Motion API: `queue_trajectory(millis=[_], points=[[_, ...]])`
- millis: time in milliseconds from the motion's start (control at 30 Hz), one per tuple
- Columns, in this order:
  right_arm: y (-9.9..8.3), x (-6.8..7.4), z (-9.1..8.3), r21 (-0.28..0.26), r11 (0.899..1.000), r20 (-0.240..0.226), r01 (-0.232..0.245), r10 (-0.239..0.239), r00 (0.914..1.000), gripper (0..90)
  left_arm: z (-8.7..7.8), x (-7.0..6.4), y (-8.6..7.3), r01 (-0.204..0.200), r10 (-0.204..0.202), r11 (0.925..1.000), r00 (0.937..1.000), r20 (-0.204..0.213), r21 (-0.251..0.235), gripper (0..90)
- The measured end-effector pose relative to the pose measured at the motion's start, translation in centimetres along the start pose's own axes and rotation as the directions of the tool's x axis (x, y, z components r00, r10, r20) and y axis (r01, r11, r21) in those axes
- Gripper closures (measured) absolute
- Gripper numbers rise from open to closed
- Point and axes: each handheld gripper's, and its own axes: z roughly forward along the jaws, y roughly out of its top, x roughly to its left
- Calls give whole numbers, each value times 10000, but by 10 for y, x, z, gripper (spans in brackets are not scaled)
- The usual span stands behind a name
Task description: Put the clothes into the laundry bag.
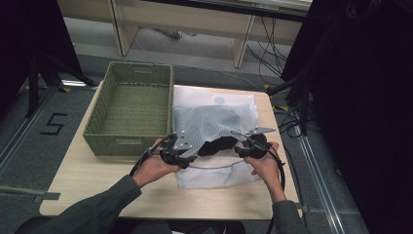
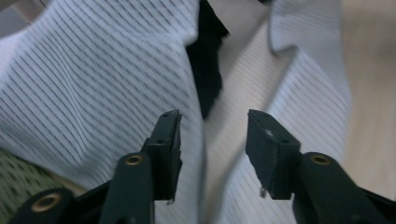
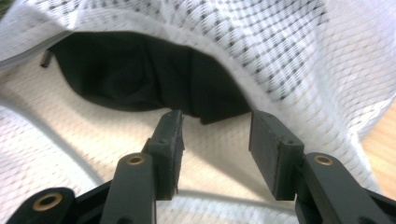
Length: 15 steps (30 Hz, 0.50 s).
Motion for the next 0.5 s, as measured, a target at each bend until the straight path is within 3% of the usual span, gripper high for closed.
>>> queue_trajectory(millis=[67, 100, 133, 167, 200, 233, 267, 300, 333, 367, 400, 467, 500], points=[[-3, 1, 1, -134, 9998, -142, 146, -148, 9998, 553, 16, 3, 9, -214, 222, 9994, 9994, -257, 286, 489], [-3, 3, 0, 83, 10000, -264, -53, 56, 9996, 552, 25, 4, 12, -404, 432, 9976, 9978, -494, 560, 487], [-4, 4, 2, -61, 9999, -318, -109, 107, 9994, 553, 32, 6, 15, -760, 832, 9936, 9928, -861, 839, 490], [-4, 7, 5, -307, 9985, -425, -454, 441, 9981, 553, 40, 6, 18, -706, 793, 9947, 9895, -1212, 747, 512], [-4, 5, 4, 31, 9999, -449, -111, 112, 9989, 553, 44, 10, 20, -717, 805, 9946, 9892, -1221, 747, 598], [-6, 7, 9, -415, 9989, -477, -225, 205, 9987, 553, 47, 13, 22, -469, 537, 9967, 9931, -1047, 665, 701], [-6, 6, 9, -174, 9998, -563, 57, -67, 9984, 553, 45, 17, 25, -558, 621, 9950, 9952, -758, 823, 809], [-7, 8, 12, -354, 9994, -588, -7, -14, 9983, 553, 42, 19, 27, -714, 769, 9947, 9942, -747, 746, 876], [-7, 12, 10, -5, 9988, -859, -485, 483, 9951, 550, 36, 21, 30, -843, 895, 9937, 9935, -707, 736, 887], [-7, 11, 13, -150, 9999, -875, -51, 37, 9962, 546, 30, 22, 33, -820, 856, 9949, 9945, -601, 595, 889], [-8, 13, 18, -561, 9984, -972, -33, -22, 9953, 540, 23, 23, 36, -765, 779, 9967, 9955, -534, 267, 889], [-6, 19, 17, -113, 9997, -1269, -194, 178, 9918, 528, 8, 24, 42, -479, 454, 9978, 9974, -567, -450, 888], [-6, 24, 19, -292, 9983, -1405, -495, 449, 9891, 528, 1, 26, 44, -670, 642, 9963, 9966, -512, -534, 888]])
